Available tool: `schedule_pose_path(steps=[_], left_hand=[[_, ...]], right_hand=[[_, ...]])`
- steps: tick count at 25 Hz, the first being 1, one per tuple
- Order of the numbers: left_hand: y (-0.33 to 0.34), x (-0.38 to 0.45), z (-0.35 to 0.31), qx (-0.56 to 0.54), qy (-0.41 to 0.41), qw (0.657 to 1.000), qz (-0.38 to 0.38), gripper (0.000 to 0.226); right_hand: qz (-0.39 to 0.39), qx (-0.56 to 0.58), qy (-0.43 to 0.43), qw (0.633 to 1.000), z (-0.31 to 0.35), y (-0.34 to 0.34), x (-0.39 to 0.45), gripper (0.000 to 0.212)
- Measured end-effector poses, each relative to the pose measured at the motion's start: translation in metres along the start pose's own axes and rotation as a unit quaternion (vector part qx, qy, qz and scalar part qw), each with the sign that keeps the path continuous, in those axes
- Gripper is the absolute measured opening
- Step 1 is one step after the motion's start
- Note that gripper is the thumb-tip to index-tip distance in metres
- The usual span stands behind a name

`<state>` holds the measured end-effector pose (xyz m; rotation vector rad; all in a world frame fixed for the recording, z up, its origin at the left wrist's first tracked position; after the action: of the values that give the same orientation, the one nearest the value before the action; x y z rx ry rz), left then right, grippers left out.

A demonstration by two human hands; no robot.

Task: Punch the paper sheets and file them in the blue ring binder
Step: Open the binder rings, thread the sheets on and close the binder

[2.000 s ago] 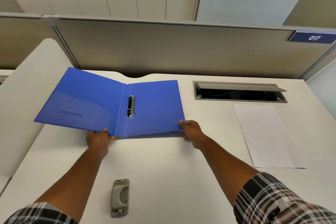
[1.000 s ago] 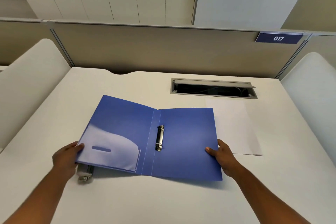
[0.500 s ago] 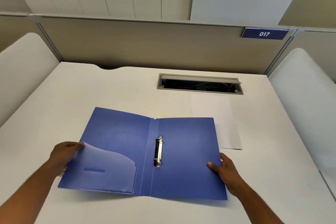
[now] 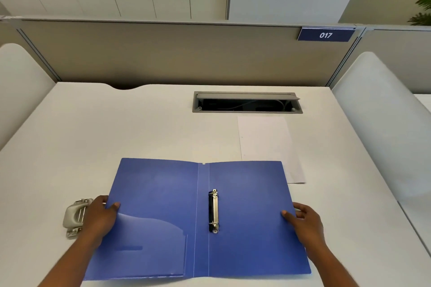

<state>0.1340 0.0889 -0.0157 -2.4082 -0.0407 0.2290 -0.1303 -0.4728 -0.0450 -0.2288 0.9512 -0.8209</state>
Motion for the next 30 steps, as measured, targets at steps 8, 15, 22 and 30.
schedule_pose_path(steps=[8,15,22,30], left_hand=[[0.008,-0.021,-0.013,0.086,0.148,0.983,-0.059,0.052],[0.067,-0.039,-0.032,0.133,0.254,0.958,0.009,0.054],[0.136,-0.079,-0.069,0.107,0.334,0.927,0.130,0.052],[0.185,-0.133,-0.120,0.030,0.430,0.862,0.268,0.050]], right_hand=[[-0.166,-0.126,-0.083,0.975,0.014,0.010,-0.026,0.050],[-0.166,-0.236,-0.243,0.926,0.034,0.073,-0.070,0.049],[-0.027,-0.202,-0.325,0.923,0.040,0.147,-0.102,0.031],[0.087,-0.120,-0.343,0.928,0.038,0.165,-0.112,0.008]])
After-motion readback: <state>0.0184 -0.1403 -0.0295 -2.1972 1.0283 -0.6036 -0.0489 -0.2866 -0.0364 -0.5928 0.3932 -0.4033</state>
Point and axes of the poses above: each hand's wrist, its own x-axis towards the middle knuckle, its own y-axis out of the palm, z = x × y, the point moved 9 cm from there along x, towards the middle knuckle, and after that the axes turned 15 degrees about y, right-handed, at the moved point
